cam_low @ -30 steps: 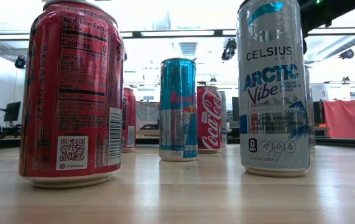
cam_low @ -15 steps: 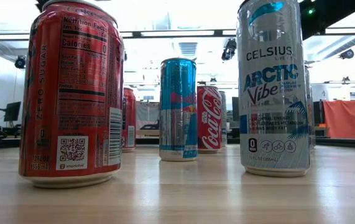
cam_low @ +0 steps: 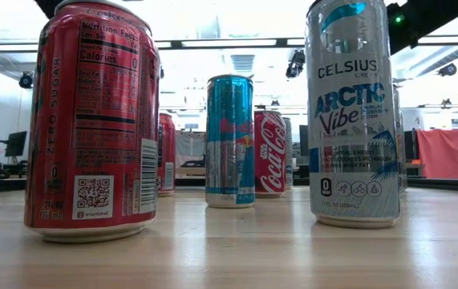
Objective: Place canned beverage on shelf
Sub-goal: Put the top right white and pink soda can on the shelf
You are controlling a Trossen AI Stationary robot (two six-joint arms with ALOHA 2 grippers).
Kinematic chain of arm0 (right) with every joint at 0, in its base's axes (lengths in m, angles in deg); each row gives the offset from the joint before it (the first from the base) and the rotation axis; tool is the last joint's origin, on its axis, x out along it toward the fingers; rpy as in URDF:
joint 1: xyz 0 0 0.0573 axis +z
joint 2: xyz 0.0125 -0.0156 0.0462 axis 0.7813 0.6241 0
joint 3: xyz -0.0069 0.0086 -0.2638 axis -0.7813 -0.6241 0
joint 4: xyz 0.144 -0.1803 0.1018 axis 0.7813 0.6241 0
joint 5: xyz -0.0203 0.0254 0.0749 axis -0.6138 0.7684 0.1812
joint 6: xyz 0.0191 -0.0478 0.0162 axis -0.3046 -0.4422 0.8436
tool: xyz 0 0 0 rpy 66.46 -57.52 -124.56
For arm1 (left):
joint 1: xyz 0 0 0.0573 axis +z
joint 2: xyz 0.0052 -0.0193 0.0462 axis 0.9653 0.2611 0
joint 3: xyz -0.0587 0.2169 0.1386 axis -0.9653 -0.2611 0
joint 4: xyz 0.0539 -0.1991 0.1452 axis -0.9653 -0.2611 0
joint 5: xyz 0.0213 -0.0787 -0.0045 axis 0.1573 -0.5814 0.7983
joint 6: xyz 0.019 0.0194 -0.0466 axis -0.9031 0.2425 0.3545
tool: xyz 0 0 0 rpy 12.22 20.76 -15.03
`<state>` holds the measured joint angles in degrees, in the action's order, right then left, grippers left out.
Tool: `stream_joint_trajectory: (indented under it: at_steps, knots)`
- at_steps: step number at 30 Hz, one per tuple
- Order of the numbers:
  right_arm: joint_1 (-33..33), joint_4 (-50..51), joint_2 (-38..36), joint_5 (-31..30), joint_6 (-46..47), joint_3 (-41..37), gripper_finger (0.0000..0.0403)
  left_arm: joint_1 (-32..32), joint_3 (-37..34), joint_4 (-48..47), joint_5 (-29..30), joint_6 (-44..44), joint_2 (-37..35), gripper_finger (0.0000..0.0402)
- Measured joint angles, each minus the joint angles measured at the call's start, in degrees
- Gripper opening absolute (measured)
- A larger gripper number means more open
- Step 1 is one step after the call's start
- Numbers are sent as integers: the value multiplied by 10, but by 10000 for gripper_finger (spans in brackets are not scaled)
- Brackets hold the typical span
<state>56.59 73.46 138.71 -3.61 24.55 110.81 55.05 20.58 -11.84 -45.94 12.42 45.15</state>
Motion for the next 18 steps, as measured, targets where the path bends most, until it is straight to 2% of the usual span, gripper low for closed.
stream_joint_trajectory:
  at_steps: [15, 18]
  knots:
    - [0, 0, 0, 0, -3, 0, 13, -29, -3, 21, 21, 34, 0, 286]
    - [0, 0, 0, 0, -4, 0, 13, -36, -3, 23, 39, 48, 0, 286]
